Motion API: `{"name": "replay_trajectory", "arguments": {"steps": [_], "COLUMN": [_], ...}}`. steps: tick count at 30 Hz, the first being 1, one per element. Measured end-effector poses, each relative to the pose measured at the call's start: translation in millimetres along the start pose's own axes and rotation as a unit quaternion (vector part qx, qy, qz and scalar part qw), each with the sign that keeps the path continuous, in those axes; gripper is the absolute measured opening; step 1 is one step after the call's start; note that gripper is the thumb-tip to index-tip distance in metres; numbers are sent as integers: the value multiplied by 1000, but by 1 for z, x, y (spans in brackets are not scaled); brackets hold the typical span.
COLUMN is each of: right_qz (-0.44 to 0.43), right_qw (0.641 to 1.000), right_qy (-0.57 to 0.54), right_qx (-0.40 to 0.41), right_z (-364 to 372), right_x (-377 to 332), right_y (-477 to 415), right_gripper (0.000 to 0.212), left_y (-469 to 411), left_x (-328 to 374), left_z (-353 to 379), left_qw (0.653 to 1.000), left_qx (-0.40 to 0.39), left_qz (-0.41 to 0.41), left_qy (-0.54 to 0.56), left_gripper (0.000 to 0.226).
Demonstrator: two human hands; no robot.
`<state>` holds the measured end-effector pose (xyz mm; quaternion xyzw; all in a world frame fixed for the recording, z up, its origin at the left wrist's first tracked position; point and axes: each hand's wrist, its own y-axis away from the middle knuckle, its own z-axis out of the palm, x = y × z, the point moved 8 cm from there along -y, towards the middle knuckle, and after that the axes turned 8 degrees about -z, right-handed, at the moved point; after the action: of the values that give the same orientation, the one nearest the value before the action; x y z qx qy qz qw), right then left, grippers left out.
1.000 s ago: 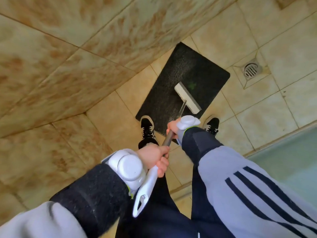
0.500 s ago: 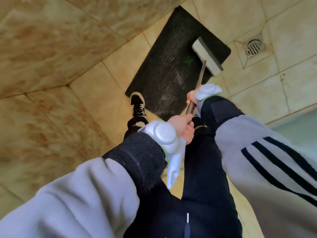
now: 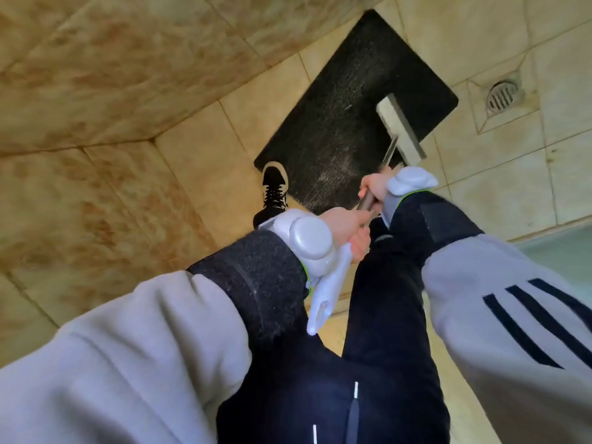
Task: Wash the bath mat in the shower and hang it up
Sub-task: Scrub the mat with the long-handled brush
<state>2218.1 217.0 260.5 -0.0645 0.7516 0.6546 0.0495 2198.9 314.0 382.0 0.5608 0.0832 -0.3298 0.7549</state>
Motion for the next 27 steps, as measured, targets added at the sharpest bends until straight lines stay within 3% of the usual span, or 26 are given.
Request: {"name": "replay_trajectory", "arguments": {"steps": [7, 11, 17, 21, 27], "right_qz": [-14, 8, 19, 36, -9], "right_qw": [995, 995, 997, 995, 996], "right_qy": [-22, -42, -57, -85, -85], "right_qx": [97, 89, -43, -25, 36], "right_z": [-89, -71, 31, 42, -5], "right_x": [-19, -9, -9, -25, -85], "right_y": [-54, -57, -8, 13, 31], "right_gripper": [35, 33, 34, 32, 29], "left_y": [-45, -44, 4, 30, 69], "left_x": [65, 61, 5, 9, 36], "left_z": [51, 34, -34, -36, -16], "left_qw": [998, 999, 999, 1000, 999], "left_qx": [-65, -38, 39, 13, -21], "left_qz": [27, 24, -5, -22, 36], "left_qy": [0, 6, -12, -9, -23], "left_gripper": [45, 51, 46, 47, 45]}}
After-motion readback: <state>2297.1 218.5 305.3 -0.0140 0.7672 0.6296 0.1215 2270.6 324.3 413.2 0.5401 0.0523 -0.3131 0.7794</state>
